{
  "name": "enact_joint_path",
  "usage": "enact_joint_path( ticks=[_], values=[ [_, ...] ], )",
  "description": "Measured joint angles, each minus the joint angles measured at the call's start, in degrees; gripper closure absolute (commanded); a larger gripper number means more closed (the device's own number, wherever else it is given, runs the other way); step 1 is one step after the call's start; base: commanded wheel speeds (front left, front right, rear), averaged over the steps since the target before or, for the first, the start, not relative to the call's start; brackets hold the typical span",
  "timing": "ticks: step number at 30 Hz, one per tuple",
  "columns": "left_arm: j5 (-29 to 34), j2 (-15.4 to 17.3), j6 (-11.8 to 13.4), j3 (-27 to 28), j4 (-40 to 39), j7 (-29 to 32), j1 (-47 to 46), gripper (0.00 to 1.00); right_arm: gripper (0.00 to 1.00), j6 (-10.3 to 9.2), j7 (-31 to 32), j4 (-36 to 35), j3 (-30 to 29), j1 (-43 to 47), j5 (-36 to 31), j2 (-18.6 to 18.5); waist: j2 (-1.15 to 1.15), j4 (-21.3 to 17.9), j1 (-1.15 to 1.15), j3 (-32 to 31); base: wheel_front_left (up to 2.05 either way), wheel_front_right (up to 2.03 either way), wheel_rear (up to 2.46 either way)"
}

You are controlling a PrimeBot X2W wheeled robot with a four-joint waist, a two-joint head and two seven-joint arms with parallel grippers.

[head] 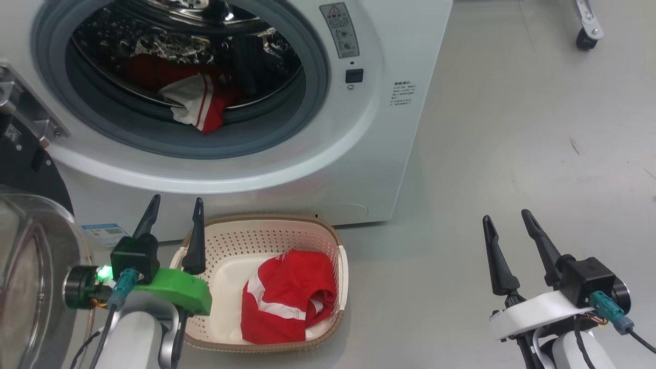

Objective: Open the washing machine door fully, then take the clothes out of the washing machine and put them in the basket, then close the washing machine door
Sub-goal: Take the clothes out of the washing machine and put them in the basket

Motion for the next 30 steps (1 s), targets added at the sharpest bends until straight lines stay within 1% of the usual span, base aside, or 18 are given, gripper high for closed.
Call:
enact_joint_path(
  ticks=[5, 14, 19, 27, 30],
  values=[
    [0.01, 0.55, 0.74, 0.04, -2.76, 0.0, 3.44, 0.0, 0.0, -0.41, 0.0, 0.14, -0.04, 1.3, -0.49, -0.12, 0.0, 0.55, 0.0, -2.55, 0.0, 0.0, 0.0],
    [0.01, 0.62, 1.07, -0.35, -6.31, 0.0, 8.62, 0.0, 0.0, -0.53, 0.0, 0.35, 0.05, 3.73, -0.51, -0.14, 0.0, 1.28, 0.0, -5.79, 0.0, 0.0, 0.0],
    [0.09, 1.02, 1.75, -0.3, -8.71, 0.0, 10.47, 0.0, 0.0, -0.54, 0.0, 0.23, 0.08, 3.98, -0.56, -0.3, 0.0, 1.4, 0.0, -6.4, 0.0, 0.0, 0.0],
    [0.09, 1.15, 1.83, -0.31, -11.54, 0.88, 12.93, 0.0, 0.0, -0.56, 0.01, -0.23, 0.09, 4.69, -0.56, -0.35, 0.0, 1.45, 0.0, -6.7, 0.0, 0.0, 0.0],
    [0.09, 1.31, 2.01, -0.32, -12.59, 1.25, 13.43, 0.0, 0.0, -0.94, 0.01, -0.36, 0.09, 5.08, -0.56, -0.35, 0.0, 1.45, 0.0, -6.69, 0.0, 0.0, 0.0]
  ],
)
